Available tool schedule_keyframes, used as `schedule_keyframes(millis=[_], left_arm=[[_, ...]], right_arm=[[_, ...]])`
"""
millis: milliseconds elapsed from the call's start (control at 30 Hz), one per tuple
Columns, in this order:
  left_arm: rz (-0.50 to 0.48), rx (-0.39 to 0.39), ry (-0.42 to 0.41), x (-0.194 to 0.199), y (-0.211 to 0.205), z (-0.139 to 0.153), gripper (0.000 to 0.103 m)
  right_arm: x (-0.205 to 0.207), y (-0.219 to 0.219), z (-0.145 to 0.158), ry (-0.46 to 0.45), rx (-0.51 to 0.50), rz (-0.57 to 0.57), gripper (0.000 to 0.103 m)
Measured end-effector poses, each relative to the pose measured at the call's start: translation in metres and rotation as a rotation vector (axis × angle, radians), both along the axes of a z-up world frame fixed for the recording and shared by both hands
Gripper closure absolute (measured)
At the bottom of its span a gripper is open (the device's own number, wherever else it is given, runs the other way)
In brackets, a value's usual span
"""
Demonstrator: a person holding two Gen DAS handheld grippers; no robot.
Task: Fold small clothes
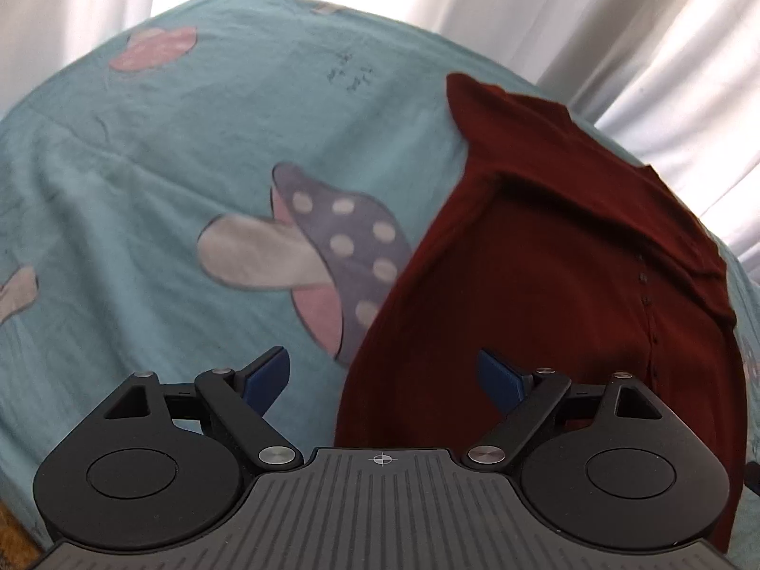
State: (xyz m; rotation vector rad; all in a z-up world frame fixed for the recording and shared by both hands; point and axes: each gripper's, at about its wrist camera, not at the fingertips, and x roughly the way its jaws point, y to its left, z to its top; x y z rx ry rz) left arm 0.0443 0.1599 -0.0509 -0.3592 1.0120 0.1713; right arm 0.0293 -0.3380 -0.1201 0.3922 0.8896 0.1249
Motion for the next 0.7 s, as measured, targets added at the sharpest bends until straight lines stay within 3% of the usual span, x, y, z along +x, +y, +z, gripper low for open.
schedule_keyframes(millis=[100, 233, 400, 533, 700], left_arm=[[-0.045, -0.035, 0.039, -0.020, -0.004, -0.010, 0.017], [-0.106, -0.041, 0.060, -0.033, -0.013, -0.012, 0.024], [-0.170, -0.078, 0.096, -0.043, -0.017, -0.014, 0.038], [-0.178, -0.136, 0.119, -0.048, -0.014, -0.018, 0.040], [-0.144, -0.244, 0.130, -0.044, -0.003, -0.023, 0.045]], right_arm=[[-0.014, -0.019, -0.005, 0.024, 0.034, -0.034, 0.033], [-0.022, -0.038, -0.014, 0.088, 0.092, -0.055, 0.044], [-0.027, -0.050, -0.027, 0.156, 0.162, -0.054, 0.049], [-0.030, -0.053, -0.030, 0.157, 0.179, -0.027, 0.049], [-0.032, -0.057, -0.034, 0.177, 0.274, 0.004, 0.051]])
